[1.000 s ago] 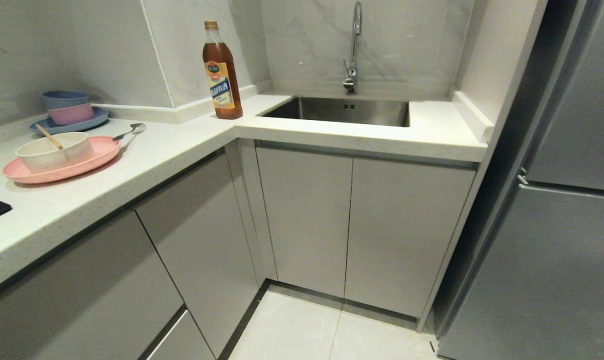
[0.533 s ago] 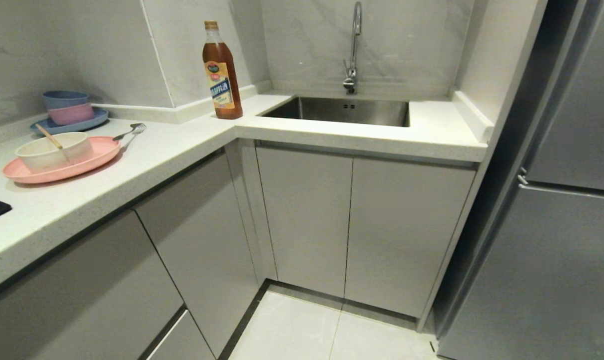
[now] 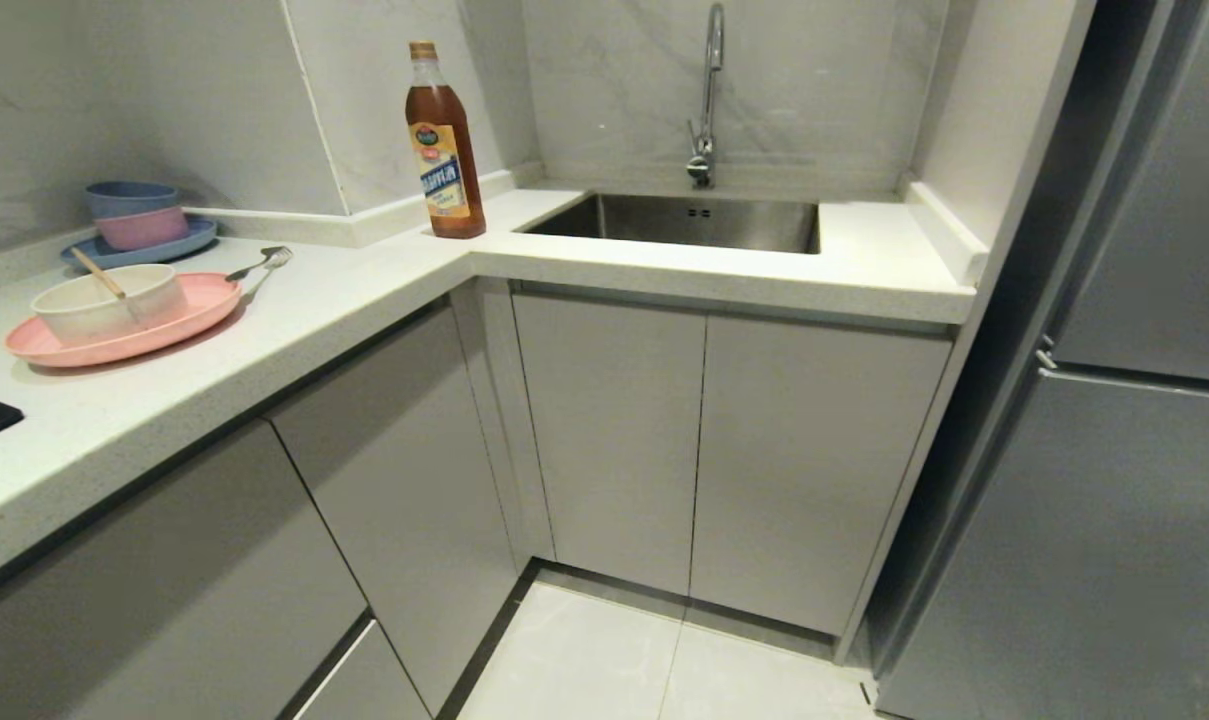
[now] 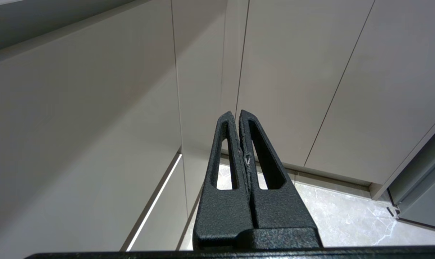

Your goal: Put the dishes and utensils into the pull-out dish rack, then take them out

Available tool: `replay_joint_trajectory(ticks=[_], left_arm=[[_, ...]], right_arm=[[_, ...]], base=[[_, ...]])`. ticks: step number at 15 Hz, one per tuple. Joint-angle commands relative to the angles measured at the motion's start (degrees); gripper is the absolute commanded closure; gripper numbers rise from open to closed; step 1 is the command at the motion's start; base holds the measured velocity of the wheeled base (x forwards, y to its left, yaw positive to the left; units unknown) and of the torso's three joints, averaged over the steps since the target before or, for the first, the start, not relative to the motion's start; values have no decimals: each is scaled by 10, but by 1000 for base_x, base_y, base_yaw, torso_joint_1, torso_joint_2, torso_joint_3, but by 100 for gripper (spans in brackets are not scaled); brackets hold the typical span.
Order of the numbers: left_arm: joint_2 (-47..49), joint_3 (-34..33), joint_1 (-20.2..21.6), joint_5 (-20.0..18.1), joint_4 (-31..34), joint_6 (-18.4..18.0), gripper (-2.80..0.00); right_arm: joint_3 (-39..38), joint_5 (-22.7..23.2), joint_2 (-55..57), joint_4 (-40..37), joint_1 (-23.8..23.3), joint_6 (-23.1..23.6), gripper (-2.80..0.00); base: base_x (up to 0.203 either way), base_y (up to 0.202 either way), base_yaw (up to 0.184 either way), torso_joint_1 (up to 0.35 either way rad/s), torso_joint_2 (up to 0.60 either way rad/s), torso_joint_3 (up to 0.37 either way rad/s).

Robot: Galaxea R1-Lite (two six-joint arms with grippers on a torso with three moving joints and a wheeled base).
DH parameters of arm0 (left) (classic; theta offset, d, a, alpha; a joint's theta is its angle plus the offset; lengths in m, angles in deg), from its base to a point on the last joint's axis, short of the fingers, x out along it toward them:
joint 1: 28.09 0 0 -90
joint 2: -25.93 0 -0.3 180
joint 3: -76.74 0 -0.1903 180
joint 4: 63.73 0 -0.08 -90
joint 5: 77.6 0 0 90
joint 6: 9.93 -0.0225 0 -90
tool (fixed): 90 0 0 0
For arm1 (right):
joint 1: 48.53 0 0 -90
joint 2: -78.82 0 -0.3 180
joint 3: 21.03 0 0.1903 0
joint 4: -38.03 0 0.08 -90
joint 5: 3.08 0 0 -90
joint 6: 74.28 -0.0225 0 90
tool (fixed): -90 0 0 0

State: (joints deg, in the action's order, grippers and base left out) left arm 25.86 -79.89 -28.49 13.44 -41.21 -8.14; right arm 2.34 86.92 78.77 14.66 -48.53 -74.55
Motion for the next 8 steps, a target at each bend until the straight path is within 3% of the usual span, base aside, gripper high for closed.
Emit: replay_joint_trajectory(ticks=[1, 8], left_arm=[[-1, 0, 0, 1, 0, 1, 0], [-1, 0, 0, 0, 0, 1, 0]], right_arm=[[0, 0, 0, 0, 0, 0, 0], [0, 0, 0, 0, 0, 0, 0]], base=[[0, 0, 0, 0, 0, 0], [0, 0, 0, 0, 0, 0]])
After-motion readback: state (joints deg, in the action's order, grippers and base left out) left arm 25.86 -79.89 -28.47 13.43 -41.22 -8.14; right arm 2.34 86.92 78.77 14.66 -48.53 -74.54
